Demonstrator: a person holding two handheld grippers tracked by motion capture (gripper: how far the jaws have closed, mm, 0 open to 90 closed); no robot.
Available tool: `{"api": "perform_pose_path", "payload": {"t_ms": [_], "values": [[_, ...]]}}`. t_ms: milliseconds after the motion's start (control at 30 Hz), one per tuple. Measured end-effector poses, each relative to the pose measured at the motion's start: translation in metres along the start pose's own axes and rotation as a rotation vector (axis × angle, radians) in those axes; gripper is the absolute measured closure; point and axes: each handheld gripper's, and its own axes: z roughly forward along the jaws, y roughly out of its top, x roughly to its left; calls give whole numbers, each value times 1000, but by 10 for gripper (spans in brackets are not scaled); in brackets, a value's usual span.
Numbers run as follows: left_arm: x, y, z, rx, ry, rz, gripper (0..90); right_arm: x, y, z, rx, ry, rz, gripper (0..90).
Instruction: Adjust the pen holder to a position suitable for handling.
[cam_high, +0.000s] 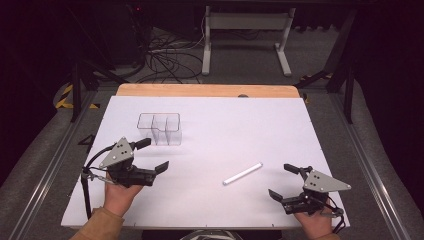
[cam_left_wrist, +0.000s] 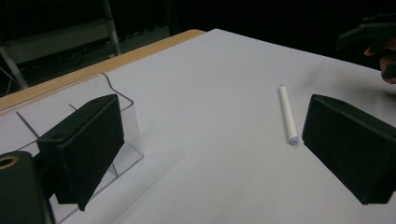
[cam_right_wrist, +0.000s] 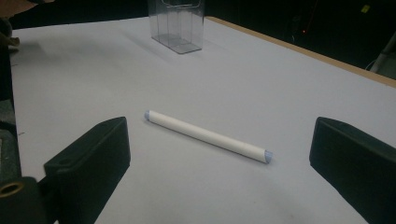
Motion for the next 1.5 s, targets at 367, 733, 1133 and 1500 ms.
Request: {"api": "perform_pose_path", "payload": {"t_ms": [367,733,1133,1500], "values": [[11,20,2,110,2,53,246,0,0,2,6,12,-4,56],[37,37,12,227,35,65,282,0,0,2,7,26,4,56],[62,45,24,340,41,86,287,0,-1,4,10,33,5,56],[81,48,32,388,21,19,291,0,-1,4,12,37,4,56]]}}
